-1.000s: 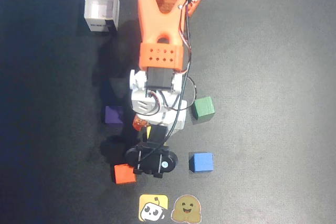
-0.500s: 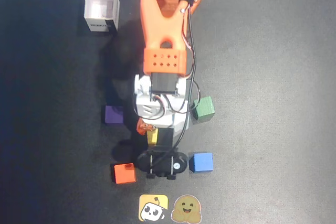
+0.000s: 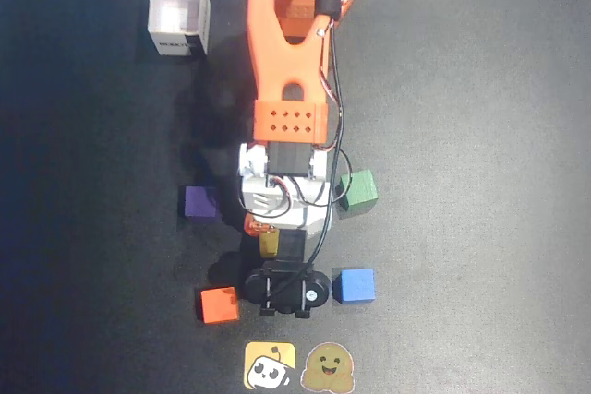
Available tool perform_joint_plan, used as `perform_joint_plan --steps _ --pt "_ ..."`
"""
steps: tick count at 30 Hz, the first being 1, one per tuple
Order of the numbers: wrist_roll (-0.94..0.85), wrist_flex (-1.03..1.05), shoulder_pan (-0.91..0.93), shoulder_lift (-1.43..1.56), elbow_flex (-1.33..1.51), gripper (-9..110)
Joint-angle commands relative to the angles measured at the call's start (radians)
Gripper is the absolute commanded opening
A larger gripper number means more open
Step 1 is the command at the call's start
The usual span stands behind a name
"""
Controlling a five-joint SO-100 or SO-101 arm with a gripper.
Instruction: Put the yellow cube on top of the purple cube.
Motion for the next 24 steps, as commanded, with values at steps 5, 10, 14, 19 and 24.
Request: perform_joint_plan --steps 5,10,14,19,24 --pt "-0.003 -0.048 0.005 0.0 0.038 16" --pt "0.002 -0.055 0.011 -0.003 0.044 5" --pt "0.02 -0.055 0.014 0.014 0.051 3" --pt "0.029 -0.044 0.014 0.051 0.054 1" --pt "0.028 0.032 0.026 0.124 0.058 1"
